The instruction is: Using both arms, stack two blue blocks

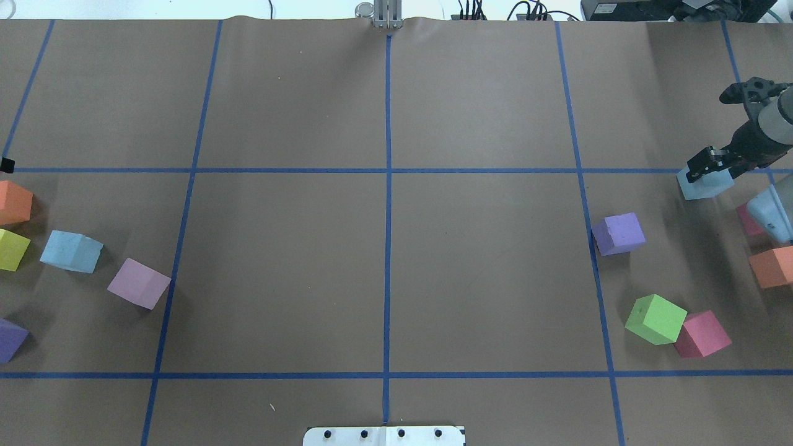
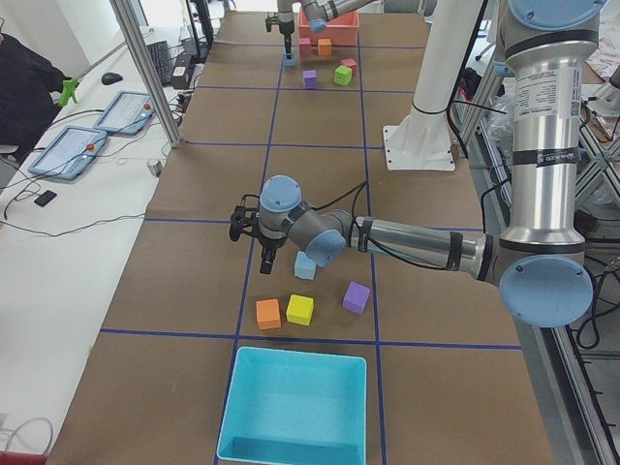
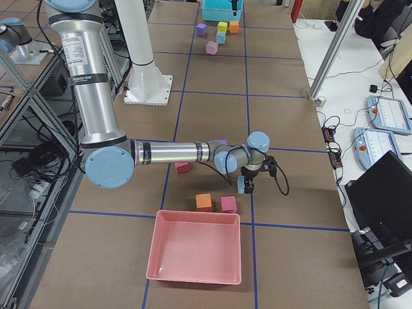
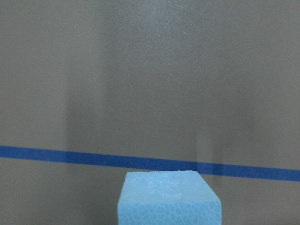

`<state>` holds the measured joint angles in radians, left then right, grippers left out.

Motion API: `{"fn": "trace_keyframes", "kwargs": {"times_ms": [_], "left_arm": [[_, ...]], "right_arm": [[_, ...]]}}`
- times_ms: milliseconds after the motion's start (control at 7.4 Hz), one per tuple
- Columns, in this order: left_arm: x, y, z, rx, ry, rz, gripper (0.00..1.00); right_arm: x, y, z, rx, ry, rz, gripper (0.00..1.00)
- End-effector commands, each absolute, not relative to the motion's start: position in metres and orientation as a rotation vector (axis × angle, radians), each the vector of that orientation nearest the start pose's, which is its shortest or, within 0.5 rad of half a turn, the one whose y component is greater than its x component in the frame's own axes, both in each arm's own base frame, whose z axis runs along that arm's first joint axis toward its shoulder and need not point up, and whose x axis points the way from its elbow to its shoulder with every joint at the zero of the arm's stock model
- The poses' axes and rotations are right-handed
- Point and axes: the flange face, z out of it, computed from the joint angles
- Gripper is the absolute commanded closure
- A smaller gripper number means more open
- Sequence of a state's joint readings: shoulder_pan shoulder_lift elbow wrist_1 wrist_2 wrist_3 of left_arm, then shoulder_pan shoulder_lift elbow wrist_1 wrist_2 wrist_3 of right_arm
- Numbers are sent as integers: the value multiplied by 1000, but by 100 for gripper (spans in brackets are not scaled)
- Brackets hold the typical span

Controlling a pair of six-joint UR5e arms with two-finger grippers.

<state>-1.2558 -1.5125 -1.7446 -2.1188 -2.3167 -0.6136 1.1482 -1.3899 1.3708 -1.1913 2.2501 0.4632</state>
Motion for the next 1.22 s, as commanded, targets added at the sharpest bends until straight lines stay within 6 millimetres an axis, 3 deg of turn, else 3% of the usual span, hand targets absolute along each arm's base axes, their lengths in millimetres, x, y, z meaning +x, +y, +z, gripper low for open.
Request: {"fn": "trace_keyframes", "kwargs": {"times_ms": [0, 405, 676, 811, 1081], "left_arm": [[89, -484, 536, 247, 924, -25, 2], [89, -484, 535, 247, 925, -25, 2], [89, -484, 535, 247, 924, -25, 2], [89, -484, 535, 247, 924, -25, 2], [89, -484, 535, 247, 924, -25, 2]], "right_arm": [[-178, -566, 626, 27, -754, -84, 12], [-181, -565, 627, 20, -753, -80, 23], [-185, -568, 624, 20, -750, -72, 24], [-186, -568, 623, 21, -749, -69, 32], [-186, -568, 623, 18, -748, -63, 32]]}}
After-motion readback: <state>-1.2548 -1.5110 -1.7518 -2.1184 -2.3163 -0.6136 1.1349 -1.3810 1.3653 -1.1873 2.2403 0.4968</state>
